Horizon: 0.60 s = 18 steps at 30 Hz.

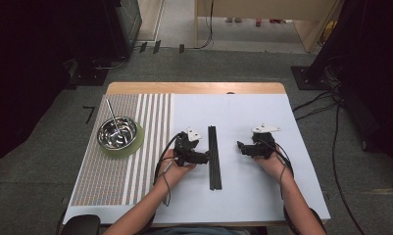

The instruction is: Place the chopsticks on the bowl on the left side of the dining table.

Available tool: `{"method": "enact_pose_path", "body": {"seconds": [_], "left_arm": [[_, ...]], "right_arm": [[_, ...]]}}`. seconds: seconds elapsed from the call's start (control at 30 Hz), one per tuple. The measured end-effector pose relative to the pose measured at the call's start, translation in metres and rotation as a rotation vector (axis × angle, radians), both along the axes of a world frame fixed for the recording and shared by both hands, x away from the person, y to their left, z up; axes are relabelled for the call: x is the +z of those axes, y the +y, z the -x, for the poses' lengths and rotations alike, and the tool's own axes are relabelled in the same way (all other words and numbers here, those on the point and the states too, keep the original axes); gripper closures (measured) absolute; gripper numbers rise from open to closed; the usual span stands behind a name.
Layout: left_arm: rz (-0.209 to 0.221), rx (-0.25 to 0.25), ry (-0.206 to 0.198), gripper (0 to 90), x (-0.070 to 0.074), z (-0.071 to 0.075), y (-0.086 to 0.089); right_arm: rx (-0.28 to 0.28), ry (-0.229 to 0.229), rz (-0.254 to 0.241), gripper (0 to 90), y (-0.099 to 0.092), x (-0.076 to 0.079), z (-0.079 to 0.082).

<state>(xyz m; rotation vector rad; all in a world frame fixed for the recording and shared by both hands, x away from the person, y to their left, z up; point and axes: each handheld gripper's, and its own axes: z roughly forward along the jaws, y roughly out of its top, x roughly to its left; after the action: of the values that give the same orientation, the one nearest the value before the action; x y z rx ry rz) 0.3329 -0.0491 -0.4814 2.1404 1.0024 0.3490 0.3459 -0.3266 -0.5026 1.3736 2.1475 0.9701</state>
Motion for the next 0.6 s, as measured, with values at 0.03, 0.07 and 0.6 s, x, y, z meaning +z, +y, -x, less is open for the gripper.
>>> {"method": "enact_pose_path", "body": {"seconds": [0.03, 0.07, 0.6], "left_arm": [[0.004, -0.001, 0.001, 17.5, -0.0016, 0.0004, -0.0008], [0.004, -0.001, 0.001, 17.5, -0.0016, 0.0004, -0.0008], [0.006, -0.003, 0.007, 17.5, -0.0082, 0.003, -0.0059]], "right_arm": [[0.0, 0.0, 0.0, 19.6, 0.0, 0.0, 0.0], [0.0, 0.0, 0.0, 19.6, 0.0, 0.0, 0.0], [0.0, 0.0, 0.0, 19.6, 0.0, 0.0, -0.0001]]}}
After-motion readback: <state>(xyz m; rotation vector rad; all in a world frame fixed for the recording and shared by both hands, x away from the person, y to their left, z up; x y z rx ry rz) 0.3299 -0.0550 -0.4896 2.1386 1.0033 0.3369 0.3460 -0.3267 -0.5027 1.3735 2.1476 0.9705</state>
